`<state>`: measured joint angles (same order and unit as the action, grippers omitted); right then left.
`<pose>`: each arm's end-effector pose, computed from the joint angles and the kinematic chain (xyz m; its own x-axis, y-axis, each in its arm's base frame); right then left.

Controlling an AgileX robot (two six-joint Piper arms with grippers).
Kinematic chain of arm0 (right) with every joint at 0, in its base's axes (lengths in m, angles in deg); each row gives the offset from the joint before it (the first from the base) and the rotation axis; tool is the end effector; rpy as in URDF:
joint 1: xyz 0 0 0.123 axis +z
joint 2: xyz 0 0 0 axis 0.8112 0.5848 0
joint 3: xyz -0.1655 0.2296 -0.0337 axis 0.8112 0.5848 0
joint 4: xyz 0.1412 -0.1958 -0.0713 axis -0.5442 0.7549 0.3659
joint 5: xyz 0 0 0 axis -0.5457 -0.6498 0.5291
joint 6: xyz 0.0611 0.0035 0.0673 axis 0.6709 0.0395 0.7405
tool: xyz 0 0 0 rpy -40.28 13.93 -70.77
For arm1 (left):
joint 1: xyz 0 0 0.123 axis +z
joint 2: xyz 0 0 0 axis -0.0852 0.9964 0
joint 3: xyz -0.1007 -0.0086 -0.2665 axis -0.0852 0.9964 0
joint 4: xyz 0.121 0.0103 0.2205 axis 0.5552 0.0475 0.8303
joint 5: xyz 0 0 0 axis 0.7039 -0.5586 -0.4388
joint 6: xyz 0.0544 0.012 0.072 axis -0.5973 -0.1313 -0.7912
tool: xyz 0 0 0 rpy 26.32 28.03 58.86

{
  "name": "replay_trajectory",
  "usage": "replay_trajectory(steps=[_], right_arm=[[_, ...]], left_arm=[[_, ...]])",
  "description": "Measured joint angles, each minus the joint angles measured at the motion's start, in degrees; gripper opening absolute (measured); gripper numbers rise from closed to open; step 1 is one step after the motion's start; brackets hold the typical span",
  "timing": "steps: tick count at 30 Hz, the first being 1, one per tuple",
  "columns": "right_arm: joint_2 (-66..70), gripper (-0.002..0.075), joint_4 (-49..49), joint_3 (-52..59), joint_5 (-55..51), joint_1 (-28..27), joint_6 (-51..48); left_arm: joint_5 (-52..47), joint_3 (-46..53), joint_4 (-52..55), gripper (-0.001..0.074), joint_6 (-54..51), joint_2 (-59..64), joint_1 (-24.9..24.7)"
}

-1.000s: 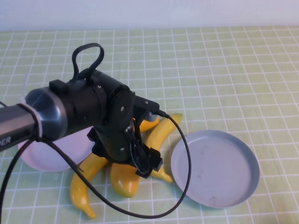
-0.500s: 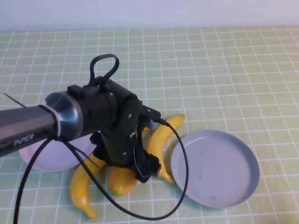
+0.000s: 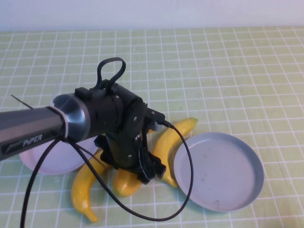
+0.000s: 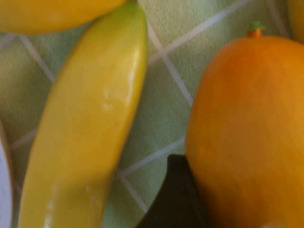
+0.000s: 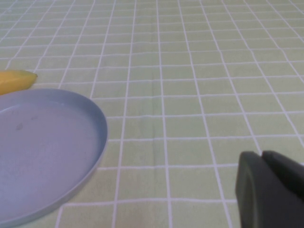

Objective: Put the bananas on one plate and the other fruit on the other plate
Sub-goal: Put one type of fruit in the left plate

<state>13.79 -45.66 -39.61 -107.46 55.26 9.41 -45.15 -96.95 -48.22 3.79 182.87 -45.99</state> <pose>0.0523 0.0073 0.1729 -0.2865 0.0404 -0.9572 -0.0713 0.9954 0.0633 0.2724 -0.2316 0.1889 -0.8222 0.5443 -0.1667 0.5478 0.8361 0.0282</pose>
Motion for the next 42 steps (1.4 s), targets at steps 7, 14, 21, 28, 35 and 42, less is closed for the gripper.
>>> replay_trajectory(steps=[7, 14, 21, 28, 35, 42], right_arm=[[0.0, -0.0015, 0.0, 0.0, 0.0, 0.0, 0.0], [0.0, -0.0015, 0.0, 0.0, 0.0, 0.0, 0.0], [0.0, -0.0015, 0.0, 0.0, 0.0, 0.0, 0.0], [0.0, -0.0015, 0.0, 0.0, 0.0, 0.0, 0.0], [0.0, -0.0015, 0.0, 0.0, 0.0, 0.0, 0.0], [0.0, -0.0015, 0.0, 0.0, 0.0, 0.0, 0.0]], left_arm=[[-8.2, -5.2, 0.4, 0.0503, -0.6, -2.0, 0.0], [-16.1, -6.4, 5.5, 0.0503, -1.3, -7.6, 5.1], [-16.8, -6.4, 6.4, 0.0503, -4.4, -7.9, 19.5], [-14.5, -6.4, 3.9, 0.0503, -9.8, -6.7, 29.5], [-12.0, -6.4, 3.2, 0.0503, -10.9, -3.2, 30.9], [-11.4, -6.4, 4.0, 0.0593, -11.1, -0.9, 30.9]])
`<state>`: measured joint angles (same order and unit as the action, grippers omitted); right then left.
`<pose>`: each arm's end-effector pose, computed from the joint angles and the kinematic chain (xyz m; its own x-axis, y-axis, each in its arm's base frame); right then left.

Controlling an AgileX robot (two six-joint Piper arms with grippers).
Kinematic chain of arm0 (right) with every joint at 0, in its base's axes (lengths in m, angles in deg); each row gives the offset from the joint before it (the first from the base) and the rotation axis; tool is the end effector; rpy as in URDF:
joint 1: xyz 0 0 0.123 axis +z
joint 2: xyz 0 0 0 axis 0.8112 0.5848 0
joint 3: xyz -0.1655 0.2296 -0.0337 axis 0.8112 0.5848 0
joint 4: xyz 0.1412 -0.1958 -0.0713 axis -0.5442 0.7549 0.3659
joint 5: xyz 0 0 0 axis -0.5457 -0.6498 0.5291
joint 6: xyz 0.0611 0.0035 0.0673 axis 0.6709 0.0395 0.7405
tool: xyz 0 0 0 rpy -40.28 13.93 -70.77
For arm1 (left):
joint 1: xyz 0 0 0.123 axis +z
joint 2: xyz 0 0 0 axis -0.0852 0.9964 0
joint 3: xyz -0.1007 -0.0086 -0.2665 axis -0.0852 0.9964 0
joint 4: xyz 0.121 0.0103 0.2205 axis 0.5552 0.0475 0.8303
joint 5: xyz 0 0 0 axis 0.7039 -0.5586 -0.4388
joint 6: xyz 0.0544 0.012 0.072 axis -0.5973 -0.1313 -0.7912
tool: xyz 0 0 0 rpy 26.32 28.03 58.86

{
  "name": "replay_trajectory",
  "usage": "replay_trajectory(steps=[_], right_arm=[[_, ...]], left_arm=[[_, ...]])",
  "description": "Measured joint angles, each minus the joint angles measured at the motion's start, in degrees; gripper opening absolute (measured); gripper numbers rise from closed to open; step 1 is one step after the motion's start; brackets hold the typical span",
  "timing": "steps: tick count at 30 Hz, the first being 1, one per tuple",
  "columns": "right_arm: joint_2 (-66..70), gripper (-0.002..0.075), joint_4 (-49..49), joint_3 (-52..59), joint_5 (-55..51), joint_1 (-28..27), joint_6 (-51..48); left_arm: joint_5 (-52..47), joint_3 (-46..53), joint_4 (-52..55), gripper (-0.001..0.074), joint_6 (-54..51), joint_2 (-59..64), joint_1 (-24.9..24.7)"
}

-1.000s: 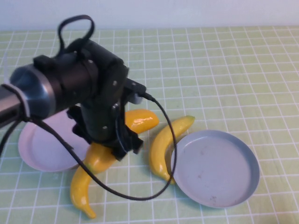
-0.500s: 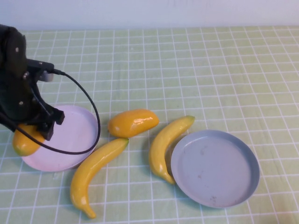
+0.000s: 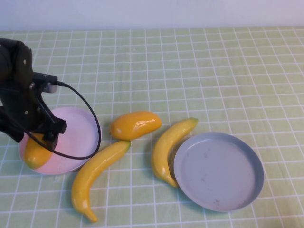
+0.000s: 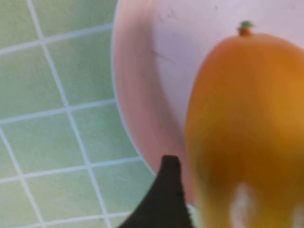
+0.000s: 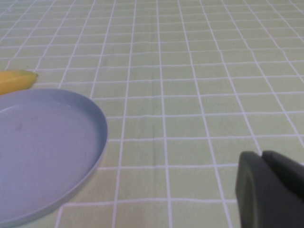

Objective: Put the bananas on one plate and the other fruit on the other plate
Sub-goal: Put one type of fruit in the left plate

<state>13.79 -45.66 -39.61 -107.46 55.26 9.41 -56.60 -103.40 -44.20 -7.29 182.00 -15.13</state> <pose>0.0523 0.0073 0.1729 -0.2865 0.0404 -0.9572 -0.0713 0.9954 0.0633 0.3550 -0.0531 0.2204 -0.9624 0.2590 -0.0825 0.2477 0.9606 0.1262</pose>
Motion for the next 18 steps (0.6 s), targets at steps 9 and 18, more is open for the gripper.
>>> replay_trajectory(steps=[9, 18], right_arm=[[0.0, -0.0015, 0.0, 0.0, 0.0, 0.0, 0.0], [0.0, -0.0015, 0.0, 0.0, 0.0, 0.0, 0.0]], left_arm=[[-0.3, -2.7, 0.4, 0.0667, -0.3, 0.0, 0.0], [-0.5, -11.4, -11.7, 0.0666, -29.8, -0.1, -7.3]])
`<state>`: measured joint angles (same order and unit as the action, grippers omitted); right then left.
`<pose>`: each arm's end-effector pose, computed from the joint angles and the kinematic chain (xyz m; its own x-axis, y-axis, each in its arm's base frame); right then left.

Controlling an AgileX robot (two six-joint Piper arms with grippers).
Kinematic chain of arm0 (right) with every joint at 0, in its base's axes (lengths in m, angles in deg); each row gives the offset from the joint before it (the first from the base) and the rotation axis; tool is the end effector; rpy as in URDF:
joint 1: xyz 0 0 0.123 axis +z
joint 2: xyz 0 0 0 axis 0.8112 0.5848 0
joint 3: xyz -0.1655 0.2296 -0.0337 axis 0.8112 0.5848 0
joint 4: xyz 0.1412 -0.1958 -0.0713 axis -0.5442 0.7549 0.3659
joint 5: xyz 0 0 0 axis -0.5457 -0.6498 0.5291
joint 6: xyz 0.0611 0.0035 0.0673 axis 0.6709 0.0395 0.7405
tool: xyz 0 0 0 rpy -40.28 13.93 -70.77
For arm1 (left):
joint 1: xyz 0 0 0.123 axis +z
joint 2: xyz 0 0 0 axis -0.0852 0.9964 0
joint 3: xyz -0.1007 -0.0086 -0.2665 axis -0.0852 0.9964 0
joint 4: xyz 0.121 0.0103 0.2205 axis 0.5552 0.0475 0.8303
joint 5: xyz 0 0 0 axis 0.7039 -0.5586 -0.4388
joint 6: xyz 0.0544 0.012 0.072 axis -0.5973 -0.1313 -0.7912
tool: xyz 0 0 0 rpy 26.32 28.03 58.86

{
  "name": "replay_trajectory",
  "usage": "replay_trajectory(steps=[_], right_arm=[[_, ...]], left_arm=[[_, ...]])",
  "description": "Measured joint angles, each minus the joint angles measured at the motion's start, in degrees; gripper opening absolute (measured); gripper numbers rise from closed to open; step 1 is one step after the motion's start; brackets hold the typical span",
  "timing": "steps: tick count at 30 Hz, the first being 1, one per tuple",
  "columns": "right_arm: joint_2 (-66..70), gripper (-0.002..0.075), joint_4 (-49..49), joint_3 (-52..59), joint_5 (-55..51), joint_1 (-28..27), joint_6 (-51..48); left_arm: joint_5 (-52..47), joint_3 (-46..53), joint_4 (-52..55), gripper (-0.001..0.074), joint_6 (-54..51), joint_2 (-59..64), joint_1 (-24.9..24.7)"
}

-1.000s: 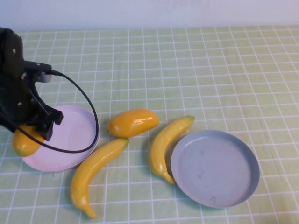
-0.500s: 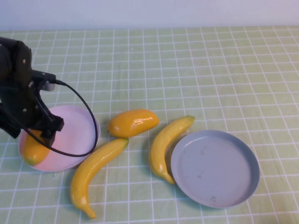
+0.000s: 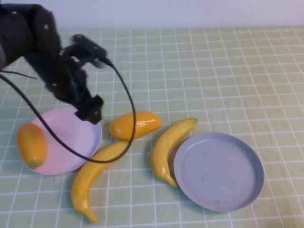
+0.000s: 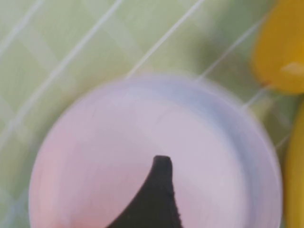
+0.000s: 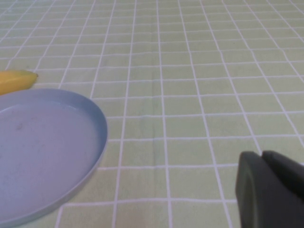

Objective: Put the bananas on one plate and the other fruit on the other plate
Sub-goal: Put one type of fruit in the left plate

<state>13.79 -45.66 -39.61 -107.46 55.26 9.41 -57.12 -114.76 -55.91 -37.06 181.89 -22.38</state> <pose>0.0523 0.0073 0.1729 -0.2865 0.0404 -0.9572 -0.0713 0.9954 0.0633 0.3658 -0.1212 0.2725 -0.6455 0.7139 -0.2712 0.7231 0.6856 0.0837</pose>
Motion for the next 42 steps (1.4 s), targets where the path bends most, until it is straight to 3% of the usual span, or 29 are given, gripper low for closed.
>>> replay_trajectory(steps=[3, 13, 31, 33, 37, 42], right_arm=[[0.0, -0.0015, 0.0, 0.0, 0.0, 0.0, 0.0], [0.0, -0.0015, 0.0, 0.0, 0.0, 0.0, 0.0], [0.0, -0.0015, 0.0, 0.0, 0.0, 0.0, 0.0], [0.0, -0.0015, 0.0, 0.0, 0.0, 0.0, 0.0], [0.0, -0.0015, 0.0, 0.0, 0.0, 0.0, 0.0], [0.0, -0.0015, 0.0, 0.0, 0.0, 0.0, 0.0]], left_arm=[[3.2, -0.9, -0.8, 0.0666, -7.4, 0.0, -4.5], [9.2, -1.5, 2.3, 0.0666, -7.1, 5.2, -12.8], [16.3, -2.0, 6.6, 0.0662, -6.3, 15.1, -13.9], [16.2, -2.2, 6.7, 0.0637, -5.1, 15.2, -13.9], [16.0, -2.2, 6.7, 0.0519, -2.5, 15.2, -13.9], [13.9, -3.0, 7.4, 0.0522, -0.6, 13.0, -13.9]])
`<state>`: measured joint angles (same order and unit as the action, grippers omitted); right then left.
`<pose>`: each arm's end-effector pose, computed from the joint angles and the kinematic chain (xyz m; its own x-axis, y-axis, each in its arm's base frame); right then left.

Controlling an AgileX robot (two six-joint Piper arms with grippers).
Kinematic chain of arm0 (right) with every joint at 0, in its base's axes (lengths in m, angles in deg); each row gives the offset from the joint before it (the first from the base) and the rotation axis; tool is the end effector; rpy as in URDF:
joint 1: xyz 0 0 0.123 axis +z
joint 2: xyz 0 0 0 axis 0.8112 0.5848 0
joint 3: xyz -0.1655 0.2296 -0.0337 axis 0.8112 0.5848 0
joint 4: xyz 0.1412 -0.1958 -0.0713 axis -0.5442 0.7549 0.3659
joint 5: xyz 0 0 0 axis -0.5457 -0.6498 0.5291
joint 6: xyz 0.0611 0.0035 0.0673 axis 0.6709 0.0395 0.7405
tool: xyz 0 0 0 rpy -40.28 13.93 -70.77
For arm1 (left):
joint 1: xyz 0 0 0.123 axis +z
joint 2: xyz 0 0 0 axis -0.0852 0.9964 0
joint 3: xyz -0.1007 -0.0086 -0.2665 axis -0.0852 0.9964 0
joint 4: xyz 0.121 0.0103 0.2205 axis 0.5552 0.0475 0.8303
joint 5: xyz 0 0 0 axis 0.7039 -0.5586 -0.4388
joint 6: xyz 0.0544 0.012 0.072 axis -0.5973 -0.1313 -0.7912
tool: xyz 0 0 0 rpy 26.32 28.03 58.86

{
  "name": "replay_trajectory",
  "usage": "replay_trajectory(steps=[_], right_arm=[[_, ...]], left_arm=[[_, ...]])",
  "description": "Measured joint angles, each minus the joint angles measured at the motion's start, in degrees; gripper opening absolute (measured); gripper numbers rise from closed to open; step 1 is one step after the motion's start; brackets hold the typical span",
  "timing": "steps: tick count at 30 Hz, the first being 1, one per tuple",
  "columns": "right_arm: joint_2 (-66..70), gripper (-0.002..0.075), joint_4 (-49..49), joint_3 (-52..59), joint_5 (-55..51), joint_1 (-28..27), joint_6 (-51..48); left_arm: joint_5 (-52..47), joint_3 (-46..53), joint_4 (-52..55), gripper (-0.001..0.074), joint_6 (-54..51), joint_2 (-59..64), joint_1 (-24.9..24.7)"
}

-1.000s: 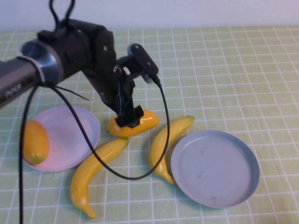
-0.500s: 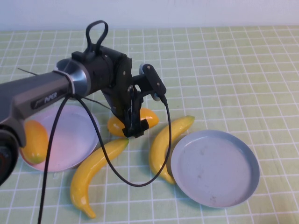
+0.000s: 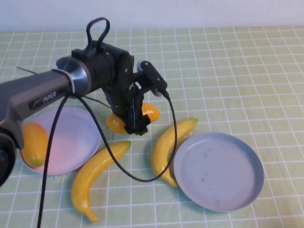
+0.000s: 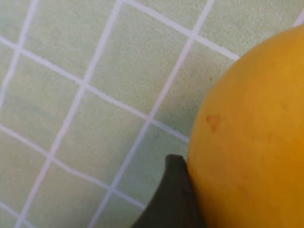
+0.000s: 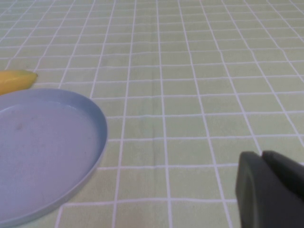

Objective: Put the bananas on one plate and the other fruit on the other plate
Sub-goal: Put one type of fruit in the left plate

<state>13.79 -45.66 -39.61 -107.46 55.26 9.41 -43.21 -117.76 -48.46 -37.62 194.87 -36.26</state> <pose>0.0523 0.0073 0.1729 -0.2865 0.0404 -0.9572 -0.0713 0.9954 0.0633 0.3772 -0.2251 0.2000 -0.3840 0.8858 -0.2607 0.8675 0.4427 0.2266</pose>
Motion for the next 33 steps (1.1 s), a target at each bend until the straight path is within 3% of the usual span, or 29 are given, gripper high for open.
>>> replay_trajectory(steps=[6, 12, 19, 33], right_arm=[[0.0, -0.0015, 0.0, 0.0, 0.0, 0.0, 0.0], [0.0, -0.0015, 0.0, 0.0, 0.0, -0.1, 0.0], [0.0, -0.0015, 0.0, 0.0, 0.0, -0.1, 0.0], [0.0, -0.0015, 0.0, 0.0, 0.0, -0.1, 0.0]], left_arm=[[-9.7, -7.7, 1.3, 0.0522, 18.3, -3.0, 0.0], [-20.4, -13.6, 10.2, 0.0522, 38.6, -3.7, 0.7], [-21.1, -11.4, 5.4, 0.0522, 42.3, -4.4, 6.4], [-20.6, 7.3, 11.2, 0.0522, 48.7, -10.2, 7.1]])
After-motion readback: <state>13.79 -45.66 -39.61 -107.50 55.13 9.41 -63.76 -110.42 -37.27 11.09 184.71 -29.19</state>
